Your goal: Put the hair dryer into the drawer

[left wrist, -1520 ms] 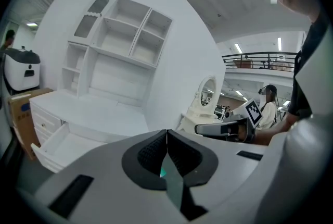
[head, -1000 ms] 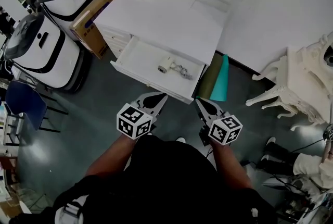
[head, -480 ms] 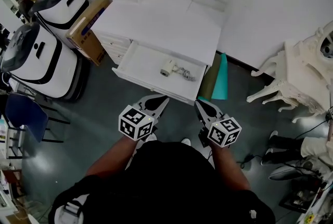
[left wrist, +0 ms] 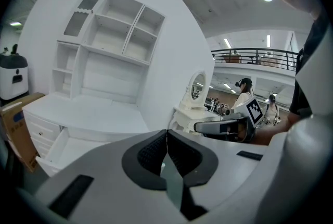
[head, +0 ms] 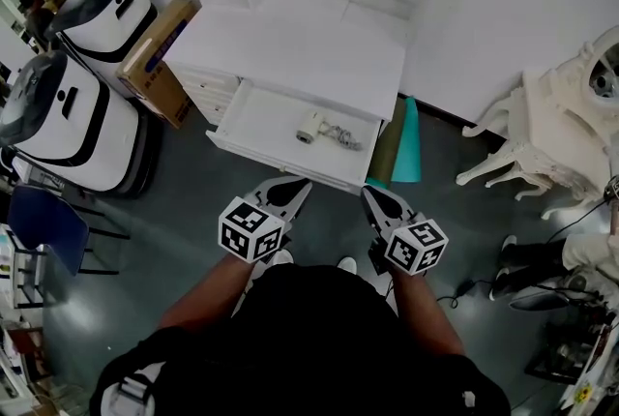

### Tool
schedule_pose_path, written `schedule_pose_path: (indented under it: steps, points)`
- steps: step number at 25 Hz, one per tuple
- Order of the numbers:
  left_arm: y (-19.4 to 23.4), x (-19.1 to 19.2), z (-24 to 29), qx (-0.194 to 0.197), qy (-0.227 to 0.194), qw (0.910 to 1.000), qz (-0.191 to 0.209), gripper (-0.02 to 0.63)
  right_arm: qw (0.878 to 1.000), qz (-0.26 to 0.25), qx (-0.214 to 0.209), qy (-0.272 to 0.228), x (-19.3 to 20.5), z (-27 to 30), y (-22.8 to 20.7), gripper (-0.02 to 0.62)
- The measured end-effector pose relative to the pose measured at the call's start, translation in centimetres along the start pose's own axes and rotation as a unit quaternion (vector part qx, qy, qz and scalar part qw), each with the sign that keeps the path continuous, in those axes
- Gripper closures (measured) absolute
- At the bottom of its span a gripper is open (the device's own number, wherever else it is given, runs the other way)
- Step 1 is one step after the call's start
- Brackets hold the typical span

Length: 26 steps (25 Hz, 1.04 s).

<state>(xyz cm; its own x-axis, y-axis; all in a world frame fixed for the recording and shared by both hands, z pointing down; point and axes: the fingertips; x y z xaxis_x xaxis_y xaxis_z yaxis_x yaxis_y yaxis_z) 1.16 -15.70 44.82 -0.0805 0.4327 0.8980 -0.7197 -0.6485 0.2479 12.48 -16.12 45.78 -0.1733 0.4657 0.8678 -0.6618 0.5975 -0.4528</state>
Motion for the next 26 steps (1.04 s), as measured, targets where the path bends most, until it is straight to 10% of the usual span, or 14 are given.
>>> schedule_pose_path:
  steps: [26]
  points:
    - [0.20, 0.05, -0.30, -0.003, -0.005, 1.0000, -0.001, 0.595, 1.000, -0.013, -0.005, 0.011, 0.30, 0.21, 0.28, 0.571]
Point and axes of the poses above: the fingertips, and each gripper's own axes: z forward along the fingers, y to its left, x out of its underside, and after that the axes turned 2 degrees about -x, right-handed
